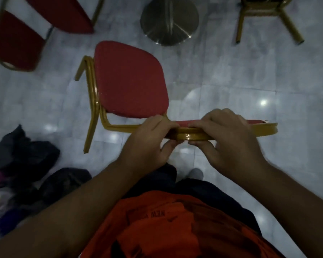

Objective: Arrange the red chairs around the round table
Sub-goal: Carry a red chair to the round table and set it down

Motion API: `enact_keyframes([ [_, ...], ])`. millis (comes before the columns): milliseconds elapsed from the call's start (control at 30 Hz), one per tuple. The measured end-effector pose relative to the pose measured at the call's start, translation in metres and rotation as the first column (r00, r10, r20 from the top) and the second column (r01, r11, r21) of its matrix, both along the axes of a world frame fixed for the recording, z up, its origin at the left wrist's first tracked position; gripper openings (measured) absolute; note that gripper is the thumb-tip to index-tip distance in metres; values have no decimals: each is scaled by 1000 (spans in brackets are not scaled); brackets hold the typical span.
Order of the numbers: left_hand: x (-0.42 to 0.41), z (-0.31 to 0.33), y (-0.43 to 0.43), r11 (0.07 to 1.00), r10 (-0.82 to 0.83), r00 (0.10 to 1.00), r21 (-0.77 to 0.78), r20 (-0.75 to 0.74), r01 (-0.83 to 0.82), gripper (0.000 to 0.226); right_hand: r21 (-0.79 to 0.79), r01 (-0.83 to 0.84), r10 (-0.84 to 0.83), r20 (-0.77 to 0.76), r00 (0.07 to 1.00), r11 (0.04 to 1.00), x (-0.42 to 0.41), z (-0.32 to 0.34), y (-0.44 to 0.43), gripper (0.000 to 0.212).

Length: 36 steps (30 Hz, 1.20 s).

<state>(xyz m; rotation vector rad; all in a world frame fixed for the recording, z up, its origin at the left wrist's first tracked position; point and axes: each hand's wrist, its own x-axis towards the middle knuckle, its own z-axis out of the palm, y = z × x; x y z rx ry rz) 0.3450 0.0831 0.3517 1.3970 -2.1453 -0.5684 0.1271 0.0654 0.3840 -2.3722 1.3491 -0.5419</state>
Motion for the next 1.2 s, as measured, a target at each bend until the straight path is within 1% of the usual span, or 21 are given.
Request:
enact_keyframes([
  [133, 31, 13, 30, 985, 170, 985, 26, 12, -170, 25, -69, -57, 56, -19, 998, 996, 48, 11, 11, 26],
  [233, 55, 21, 49, 952, 298, 954, 74, 12, -298, 26, -94, -114, 106, -84, 991, 989, 85, 20, 19, 26],
  [333, 80, 27, 64, 942, 322, 946, 89, 38, -324, 27, -84, -193, 179, -146, 973, 978, 116, 32, 27, 27],
  [400, 96, 31, 72, 934, 336, 939, 103, 74, -342, 26, -84, -246, 232, -143, 962, 966, 124, 37, 33, 35],
  [467, 106, 39, 79, 907, 379, 919, 154, 108, -392, 27, -77, -266, 253, -146, 956, 961, 118, 39, 37, 46],
  [500, 107, 44, 83, 898, 399, 909, 149, 123, -414, 30, -69, -260, 248, -146, 958, 963, 111, 40, 38, 50],
  [533, 106, 50, 86, 897, 416, 900, 106, 132, -430, 34, -62, -245, 234, -146, 961, 968, 102, 39, 39, 52],
  [633, 90, 71, 92, 906, 420, 900, -113, 116, -408, 48, -19, -175, 170, -132, 976, 984, 70, 33, 41, 52],
  [700, 73, 84, 90, 923, 367, 922, -174, 120, -344, 54, -1, -125, 124, -101, 987, 992, 53, 27, 42, 52],
  [767, 60, 89, 83, 949, 302, 937, -149, 175, -278, 57, 1, -89, 89, -89, 992, 996, 45, 21, 40, 48],
  [833, 52, 87, 77, 970, 243, 940, -75, 241, -232, 57, -13, -61, 60, -76, 995, 998, 43, 17, 38, 42],
  [900, 50, 85, 72, 974, 228, 931, -50, 284, -223, 47, -24, -53, 52, -48, 998, 998, 47, 17, 38, 40],
  [967, 54, 87, 70, 960, 279, 918, -87, 282, -266, 35, -12, -88, 88, -21, 996, 996, 54, 18, 40, 40],
  [1000, 58, 89, 70, 950, 313, 908, -103, 277, -296, 33, -6, -117, 117, -3, 993, 993, 59, 19, 41, 40],
  [1100, 68, 90, 78, 926, 377, 882, -135, 283, -353, 34, -18, -232, 233, 76, 969, 972, 70, 25, 42, 45],
  [1200, 75, 86, 82, 941, 337, 887, -140, 315, -308, 39, -32, -330, 331, 155, 931, 943, 81, 32, 39, 50],
])
